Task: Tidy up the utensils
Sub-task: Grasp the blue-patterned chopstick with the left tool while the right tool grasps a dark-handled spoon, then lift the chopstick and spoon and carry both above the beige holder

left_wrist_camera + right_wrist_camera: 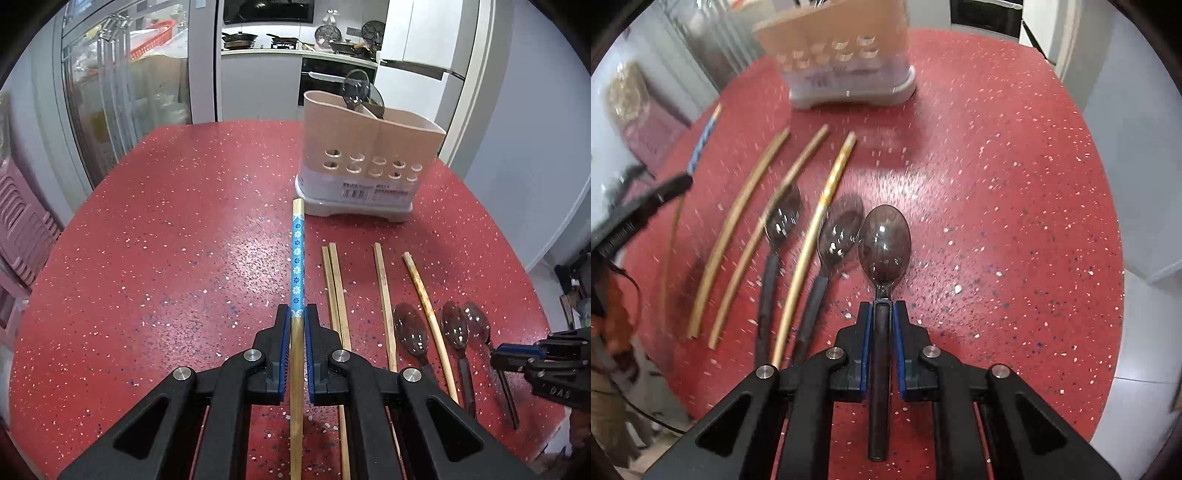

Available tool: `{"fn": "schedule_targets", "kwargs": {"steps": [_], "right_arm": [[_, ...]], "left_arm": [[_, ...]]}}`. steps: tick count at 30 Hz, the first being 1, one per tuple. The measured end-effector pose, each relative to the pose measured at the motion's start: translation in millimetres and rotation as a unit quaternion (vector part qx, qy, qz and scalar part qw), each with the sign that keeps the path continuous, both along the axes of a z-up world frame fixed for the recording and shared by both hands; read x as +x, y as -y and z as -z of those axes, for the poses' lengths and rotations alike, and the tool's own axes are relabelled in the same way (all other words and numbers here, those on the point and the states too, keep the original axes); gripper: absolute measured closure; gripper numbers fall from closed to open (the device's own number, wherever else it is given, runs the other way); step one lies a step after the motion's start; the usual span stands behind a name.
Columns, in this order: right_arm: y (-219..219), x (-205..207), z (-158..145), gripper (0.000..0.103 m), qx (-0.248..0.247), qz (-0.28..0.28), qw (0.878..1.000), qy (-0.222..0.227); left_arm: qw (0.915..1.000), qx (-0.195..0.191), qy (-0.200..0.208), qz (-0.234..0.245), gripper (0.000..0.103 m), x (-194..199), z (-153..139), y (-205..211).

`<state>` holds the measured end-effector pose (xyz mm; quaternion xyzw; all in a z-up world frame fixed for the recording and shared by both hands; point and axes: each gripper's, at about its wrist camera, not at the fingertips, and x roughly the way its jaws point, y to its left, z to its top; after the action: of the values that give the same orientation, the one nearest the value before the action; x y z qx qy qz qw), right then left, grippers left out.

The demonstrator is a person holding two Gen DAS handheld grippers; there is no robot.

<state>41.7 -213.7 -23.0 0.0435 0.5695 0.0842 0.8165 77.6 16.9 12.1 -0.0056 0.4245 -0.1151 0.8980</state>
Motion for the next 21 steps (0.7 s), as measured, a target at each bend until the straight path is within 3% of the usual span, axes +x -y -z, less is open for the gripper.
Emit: {"fn": "schedule_targets", "kwargs": {"steps": [11,21], "right_arm": [[13,3,-59,0.091,0.101,-0.003,0.991,0.084],[17,50,-116,0.091,0.128,-0.013,0.978,0.163]], "left_arm": [[0.9989,-0.029,0.033,-0.013,0.070,2,-34,-8],[0.9929,-0.058,0.100,-0.027,0.070,44,-97,-3]]}}
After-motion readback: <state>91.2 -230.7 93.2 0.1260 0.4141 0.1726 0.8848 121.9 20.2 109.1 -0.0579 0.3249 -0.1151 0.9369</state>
